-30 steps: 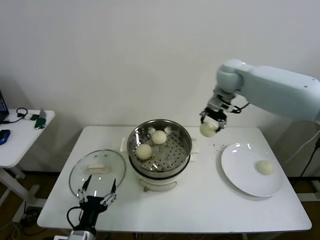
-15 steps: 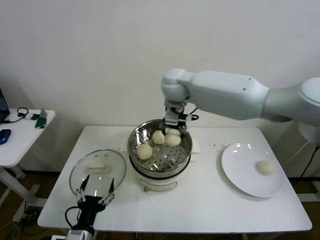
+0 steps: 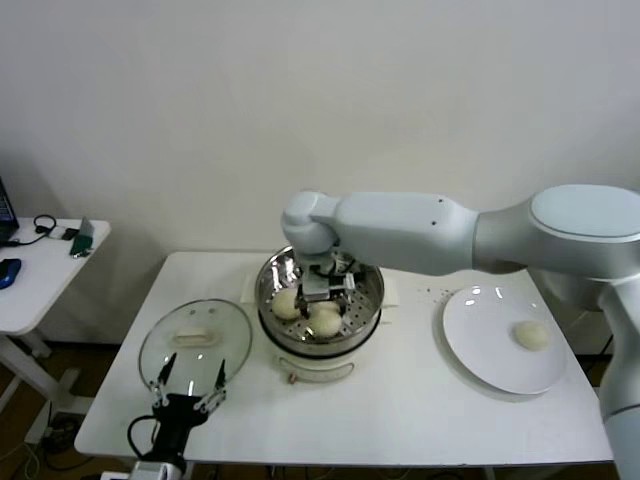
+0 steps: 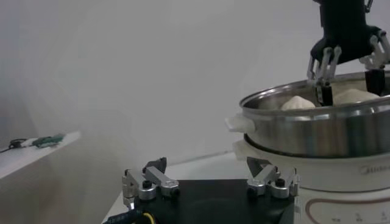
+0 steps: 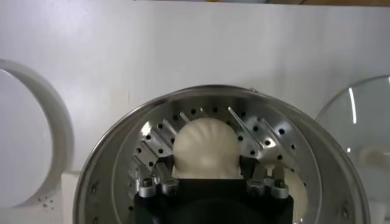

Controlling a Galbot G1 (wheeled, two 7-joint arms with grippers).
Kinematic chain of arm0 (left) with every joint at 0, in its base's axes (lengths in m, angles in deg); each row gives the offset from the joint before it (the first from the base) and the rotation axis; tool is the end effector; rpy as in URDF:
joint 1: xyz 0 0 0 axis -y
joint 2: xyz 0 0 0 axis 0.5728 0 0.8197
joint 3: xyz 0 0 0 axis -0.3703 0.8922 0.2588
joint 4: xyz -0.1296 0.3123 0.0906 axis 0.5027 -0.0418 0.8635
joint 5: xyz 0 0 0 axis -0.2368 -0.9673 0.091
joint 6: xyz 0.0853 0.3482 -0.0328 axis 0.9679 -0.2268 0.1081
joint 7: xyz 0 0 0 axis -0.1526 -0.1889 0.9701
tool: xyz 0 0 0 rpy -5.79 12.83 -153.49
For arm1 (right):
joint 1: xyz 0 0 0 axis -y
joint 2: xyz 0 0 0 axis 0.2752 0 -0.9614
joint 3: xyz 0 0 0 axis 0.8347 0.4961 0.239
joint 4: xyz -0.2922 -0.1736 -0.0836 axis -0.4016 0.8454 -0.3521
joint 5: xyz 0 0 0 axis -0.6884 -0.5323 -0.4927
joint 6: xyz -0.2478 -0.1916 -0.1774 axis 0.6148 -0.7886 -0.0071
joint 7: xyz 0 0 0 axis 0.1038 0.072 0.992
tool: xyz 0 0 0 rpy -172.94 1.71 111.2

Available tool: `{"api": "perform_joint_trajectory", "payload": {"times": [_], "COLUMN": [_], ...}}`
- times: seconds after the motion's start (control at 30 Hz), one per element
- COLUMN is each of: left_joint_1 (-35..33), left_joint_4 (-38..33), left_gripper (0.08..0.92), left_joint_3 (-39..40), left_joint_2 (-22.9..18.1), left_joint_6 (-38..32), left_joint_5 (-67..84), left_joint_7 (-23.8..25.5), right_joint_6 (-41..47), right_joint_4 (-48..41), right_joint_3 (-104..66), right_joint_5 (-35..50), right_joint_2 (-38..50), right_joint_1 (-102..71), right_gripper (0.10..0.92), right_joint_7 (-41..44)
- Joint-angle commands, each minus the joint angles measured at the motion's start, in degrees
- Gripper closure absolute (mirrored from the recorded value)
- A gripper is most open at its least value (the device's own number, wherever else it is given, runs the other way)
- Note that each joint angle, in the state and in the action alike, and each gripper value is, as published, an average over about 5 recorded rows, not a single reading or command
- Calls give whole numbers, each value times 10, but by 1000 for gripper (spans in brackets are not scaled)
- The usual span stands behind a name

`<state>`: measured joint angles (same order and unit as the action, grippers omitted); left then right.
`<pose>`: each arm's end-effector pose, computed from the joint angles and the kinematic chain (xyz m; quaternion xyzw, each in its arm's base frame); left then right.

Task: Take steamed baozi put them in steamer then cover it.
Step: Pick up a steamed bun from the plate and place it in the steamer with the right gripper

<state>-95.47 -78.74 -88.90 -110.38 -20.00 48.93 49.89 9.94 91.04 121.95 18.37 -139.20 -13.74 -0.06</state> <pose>0.1289 0.0420 -0.3282 -0.0045 -0.9914 -0.1103 0.0696 0.5073 0.2356 -0.0917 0.6828 0.0317 0.7296 0.0201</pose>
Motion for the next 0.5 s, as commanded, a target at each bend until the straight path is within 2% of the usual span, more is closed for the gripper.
{"api": "perform_joint_trajectory", "payload": {"times": [0.03, 0.13, 0.3, 0.5], "left_joint_1": [1, 1, 1, -1], "left_joint_4": [3, 4, 4, 3], "left_gripper": [177, 177, 177, 177], "left_joint_3": [1, 2, 2, 1], "left_joint_2": [0, 0, 0, 1], "left_joint_6": [1, 1, 1, 0], "left_joint_5": [1, 1, 1, 1], "left_joint_7": [0, 0, 0, 0], "right_joint_6": [-7, -6, -12, -22], "right_joint_4": [9, 10, 13, 12], "right_joint_3": [2, -1, -8, -29], "right_joint_5": [-13, -18, -26, -24], "right_joint_2": [-10, -7, 0, 26], "right_joint_1": [-18, -18, -8, 16], "right_gripper": [317, 300, 218, 203], "right_joint_7": [-1, -3, 0, -3]}}
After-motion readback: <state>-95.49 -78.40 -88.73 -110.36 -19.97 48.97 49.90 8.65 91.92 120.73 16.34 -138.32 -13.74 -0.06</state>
